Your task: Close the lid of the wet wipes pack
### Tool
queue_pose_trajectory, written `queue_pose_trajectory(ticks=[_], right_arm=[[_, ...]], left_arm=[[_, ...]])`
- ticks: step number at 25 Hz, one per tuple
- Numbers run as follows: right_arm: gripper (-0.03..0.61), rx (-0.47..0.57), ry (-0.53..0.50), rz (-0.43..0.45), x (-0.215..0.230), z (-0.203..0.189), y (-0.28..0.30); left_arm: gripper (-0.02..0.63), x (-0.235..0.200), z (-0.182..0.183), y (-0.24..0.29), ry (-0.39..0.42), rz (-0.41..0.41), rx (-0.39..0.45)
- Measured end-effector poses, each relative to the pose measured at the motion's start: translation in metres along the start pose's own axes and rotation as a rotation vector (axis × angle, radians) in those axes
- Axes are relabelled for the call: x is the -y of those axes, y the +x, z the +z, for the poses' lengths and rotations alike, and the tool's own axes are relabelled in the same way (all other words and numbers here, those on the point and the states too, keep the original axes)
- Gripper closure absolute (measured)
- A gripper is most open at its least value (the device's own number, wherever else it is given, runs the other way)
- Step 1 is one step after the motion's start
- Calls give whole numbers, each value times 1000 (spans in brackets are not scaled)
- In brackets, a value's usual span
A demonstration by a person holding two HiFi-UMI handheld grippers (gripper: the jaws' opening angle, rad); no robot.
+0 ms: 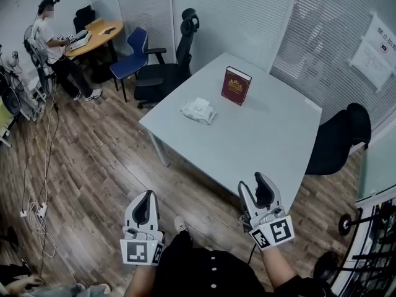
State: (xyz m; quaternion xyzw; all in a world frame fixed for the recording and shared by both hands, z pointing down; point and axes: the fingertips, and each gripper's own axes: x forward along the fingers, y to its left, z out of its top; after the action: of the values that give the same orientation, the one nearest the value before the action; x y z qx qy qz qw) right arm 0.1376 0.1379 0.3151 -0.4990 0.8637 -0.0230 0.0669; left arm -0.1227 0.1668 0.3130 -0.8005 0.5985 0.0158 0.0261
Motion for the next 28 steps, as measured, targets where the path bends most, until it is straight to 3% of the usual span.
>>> queue_pose_trajectory(ticks=[28], right_arm=[[367,46,-71,-114,4,13,138]], left_arm=[[600,-106,5,112,-4,-106,35]])
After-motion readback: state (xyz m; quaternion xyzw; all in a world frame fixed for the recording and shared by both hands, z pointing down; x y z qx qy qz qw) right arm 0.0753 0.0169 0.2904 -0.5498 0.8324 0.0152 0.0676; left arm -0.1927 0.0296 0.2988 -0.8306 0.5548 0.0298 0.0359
